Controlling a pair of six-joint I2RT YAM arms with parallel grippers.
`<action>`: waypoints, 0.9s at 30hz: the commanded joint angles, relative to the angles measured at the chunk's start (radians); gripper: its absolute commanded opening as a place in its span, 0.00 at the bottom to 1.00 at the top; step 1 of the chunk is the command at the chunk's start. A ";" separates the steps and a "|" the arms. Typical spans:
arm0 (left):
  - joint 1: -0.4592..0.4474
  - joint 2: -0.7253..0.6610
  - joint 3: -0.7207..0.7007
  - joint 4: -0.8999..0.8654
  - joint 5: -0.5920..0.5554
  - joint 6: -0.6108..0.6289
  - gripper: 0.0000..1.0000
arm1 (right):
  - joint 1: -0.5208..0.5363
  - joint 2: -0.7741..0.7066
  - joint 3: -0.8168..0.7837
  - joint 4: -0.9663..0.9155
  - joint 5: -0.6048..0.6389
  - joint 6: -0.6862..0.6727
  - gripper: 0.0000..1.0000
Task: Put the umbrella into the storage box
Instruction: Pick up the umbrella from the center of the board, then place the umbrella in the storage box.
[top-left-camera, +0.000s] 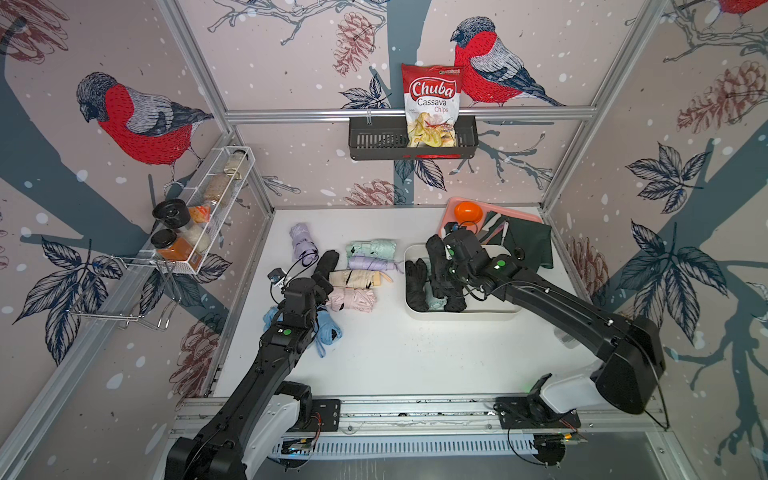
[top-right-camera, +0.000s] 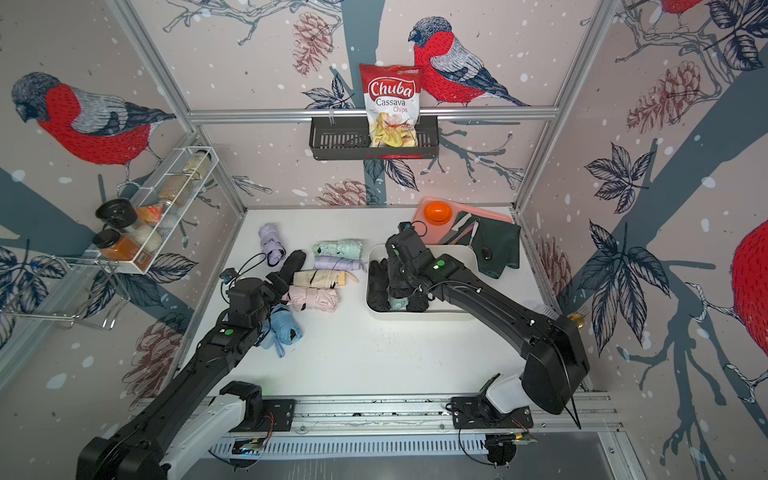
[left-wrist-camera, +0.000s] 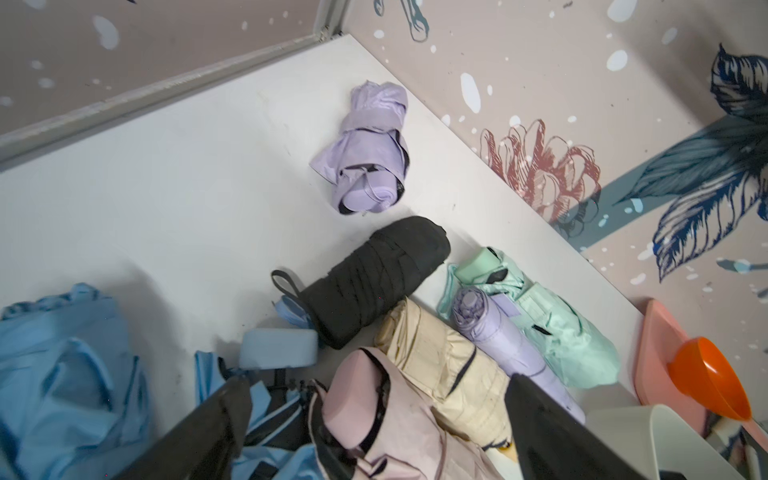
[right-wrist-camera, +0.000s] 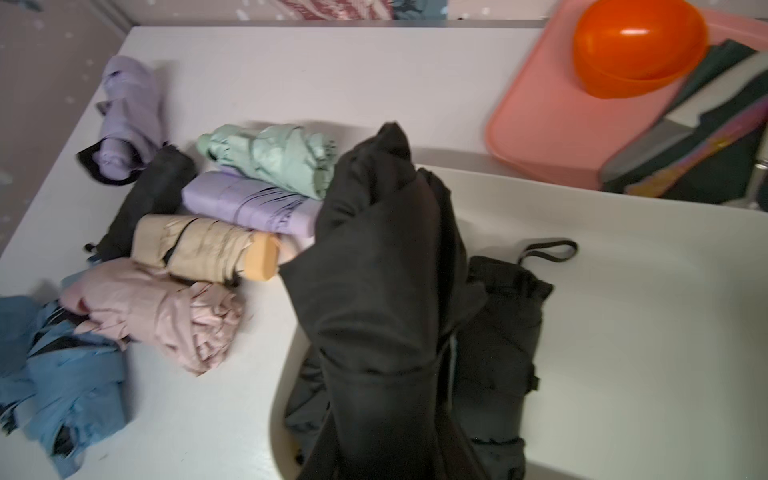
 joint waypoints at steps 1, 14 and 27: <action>0.000 0.046 0.026 0.091 0.135 0.045 0.98 | -0.083 -0.035 -0.056 0.050 0.041 0.008 0.00; -0.158 0.254 0.111 0.148 0.193 0.091 0.97 | -0.293 -0.002 -0.186 0.057 0.008 -0.082 0.00; -0.289 0.430 0.204 0.176 0.264 0.143 0.88 | -0.308 0.157 -0.195 0.082 -0.051 -0.092 0.00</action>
